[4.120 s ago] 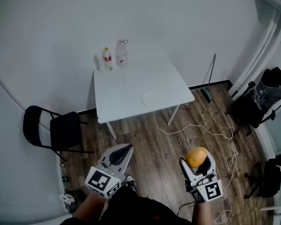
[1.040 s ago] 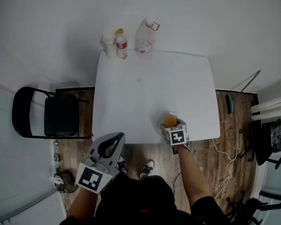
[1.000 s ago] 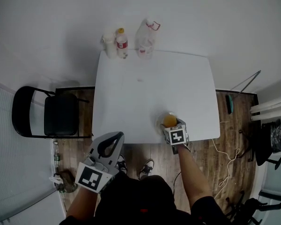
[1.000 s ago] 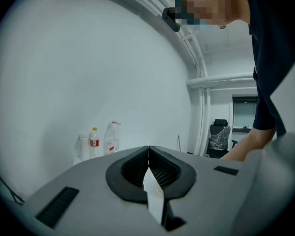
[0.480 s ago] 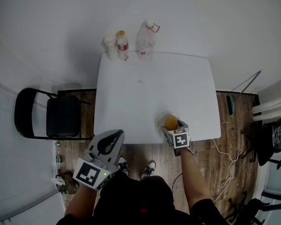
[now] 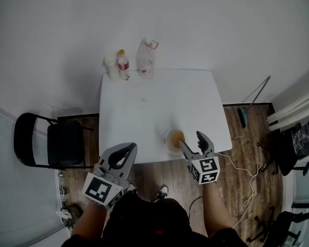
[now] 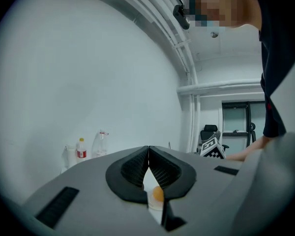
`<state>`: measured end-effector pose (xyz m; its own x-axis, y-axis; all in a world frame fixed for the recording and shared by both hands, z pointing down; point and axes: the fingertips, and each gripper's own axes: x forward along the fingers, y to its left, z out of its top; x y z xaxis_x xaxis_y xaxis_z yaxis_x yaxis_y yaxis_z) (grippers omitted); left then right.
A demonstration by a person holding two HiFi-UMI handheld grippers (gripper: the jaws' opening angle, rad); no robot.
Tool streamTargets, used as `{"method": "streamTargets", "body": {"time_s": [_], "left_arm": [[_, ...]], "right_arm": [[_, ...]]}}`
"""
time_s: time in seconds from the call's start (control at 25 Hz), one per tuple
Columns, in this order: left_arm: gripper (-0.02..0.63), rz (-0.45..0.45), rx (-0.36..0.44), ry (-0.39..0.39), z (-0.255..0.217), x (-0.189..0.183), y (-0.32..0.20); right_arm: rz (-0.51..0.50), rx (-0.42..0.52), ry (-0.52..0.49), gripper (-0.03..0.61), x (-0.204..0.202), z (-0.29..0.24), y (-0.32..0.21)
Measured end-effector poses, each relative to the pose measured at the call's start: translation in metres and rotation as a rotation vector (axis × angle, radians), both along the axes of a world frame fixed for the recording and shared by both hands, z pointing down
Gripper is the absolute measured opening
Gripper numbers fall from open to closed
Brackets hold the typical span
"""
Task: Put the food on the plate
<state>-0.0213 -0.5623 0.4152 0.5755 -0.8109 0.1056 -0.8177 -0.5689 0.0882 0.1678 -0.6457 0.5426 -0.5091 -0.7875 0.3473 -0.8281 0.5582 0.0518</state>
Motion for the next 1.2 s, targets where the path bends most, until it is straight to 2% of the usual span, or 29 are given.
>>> {"method": "streamTargets", "body": {"time_s": [0.08, 0.16, 0.32, 0.52, 0.72, 0.92, 1.2], "left_arm": [[0.023, 0.023, 0.018, 0.003, -0.01, 0.008, 0.003], [0.023, 0.04, 0.036, 0.004, -0.019, 0.013, 0.007], [0.023, 0.077, 0.076, 0.008, -0.036, 0.024, 0.013], [0.023, 0.124, 0.106, 0.029, -0.05, 0.041, 0.026], [0.023, 0.16, 0.124, 0.055, -0.066, 0.055, 0.031], [0.023, 0.176, 0.132, 0.042, -0.068, 0.062, 0.032], [0.023, 0.186, 0.126, 0.027, -0.062, 0.064, 0.033]], "right_arm": [[0.004, 0.058, -0.025, 0.271, 0.004, -0.031, 0.015], [0.021, 0.106, -0.053, 0.248, 0.009, -0.058, 0.03], [0.078, 0.195, -0.096, 0.138, 0.019, -0.109, 0.058], [0.132, 0.281, -0.118, 0.051, 0.033, -0.151, 0.088], [0.146, 0.416, -0.06, 0.023, 0.033, -0.185, 0.113], [0.167, 0.414, -0.109, 0.023, 0.035, -0.201, 0.123], [0.177, 0.457, -0.094, 0.023, 0.037, -0.218, 0.134]]}}
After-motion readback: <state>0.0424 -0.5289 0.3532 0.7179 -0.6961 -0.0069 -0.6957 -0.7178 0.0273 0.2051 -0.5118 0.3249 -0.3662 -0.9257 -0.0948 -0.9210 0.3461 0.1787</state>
